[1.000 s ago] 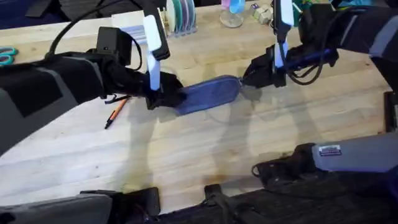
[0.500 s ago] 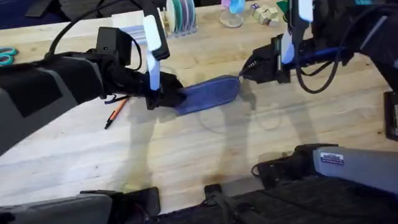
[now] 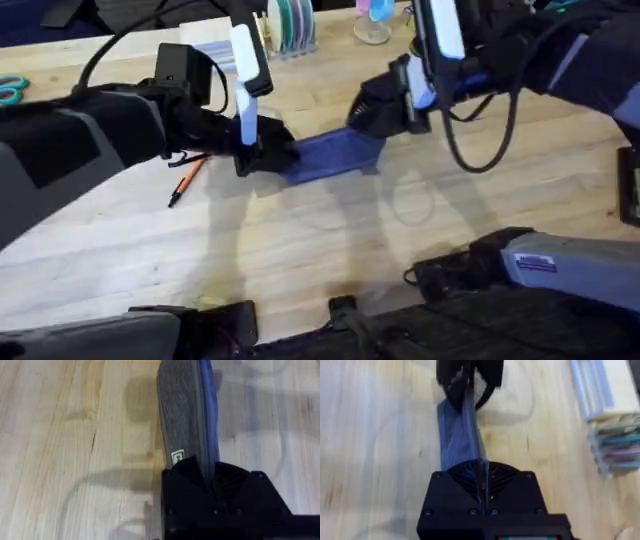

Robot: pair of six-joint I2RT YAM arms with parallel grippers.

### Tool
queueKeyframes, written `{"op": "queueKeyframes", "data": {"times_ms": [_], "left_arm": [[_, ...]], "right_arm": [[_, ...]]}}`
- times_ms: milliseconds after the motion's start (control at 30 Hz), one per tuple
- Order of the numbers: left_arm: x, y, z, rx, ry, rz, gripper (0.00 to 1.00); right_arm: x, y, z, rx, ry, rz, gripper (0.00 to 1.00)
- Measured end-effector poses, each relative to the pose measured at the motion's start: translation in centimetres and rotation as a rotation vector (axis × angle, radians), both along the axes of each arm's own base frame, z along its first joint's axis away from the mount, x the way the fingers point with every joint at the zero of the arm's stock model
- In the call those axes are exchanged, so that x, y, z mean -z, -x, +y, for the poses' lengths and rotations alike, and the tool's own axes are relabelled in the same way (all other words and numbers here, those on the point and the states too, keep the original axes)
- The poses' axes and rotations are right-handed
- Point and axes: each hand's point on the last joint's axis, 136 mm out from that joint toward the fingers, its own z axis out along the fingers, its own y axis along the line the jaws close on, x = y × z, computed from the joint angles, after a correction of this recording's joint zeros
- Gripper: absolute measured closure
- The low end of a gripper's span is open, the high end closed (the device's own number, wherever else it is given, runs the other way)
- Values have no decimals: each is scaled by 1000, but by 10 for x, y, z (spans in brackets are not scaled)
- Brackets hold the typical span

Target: Unzip the bag, pick up the pens from the table one at a time and place them inside, then zip the bag closed.

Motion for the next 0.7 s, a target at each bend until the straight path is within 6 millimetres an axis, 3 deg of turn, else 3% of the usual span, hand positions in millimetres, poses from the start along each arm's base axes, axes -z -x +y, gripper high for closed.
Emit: {"op": "queueKeyframes", "data": {"times_ms": [400,433,700], "left_arm": [[0,0,1,-2,0,0,957],[0,0,1,-2,0,0,957],[0,0,1,-2,1,1,957]], "right_arm": [[-3,3,70,-101,-52,-20,968],[-2,5,93,-134,-75,-21,968],[-1,8,116,-147,-104,-7,968]]}}
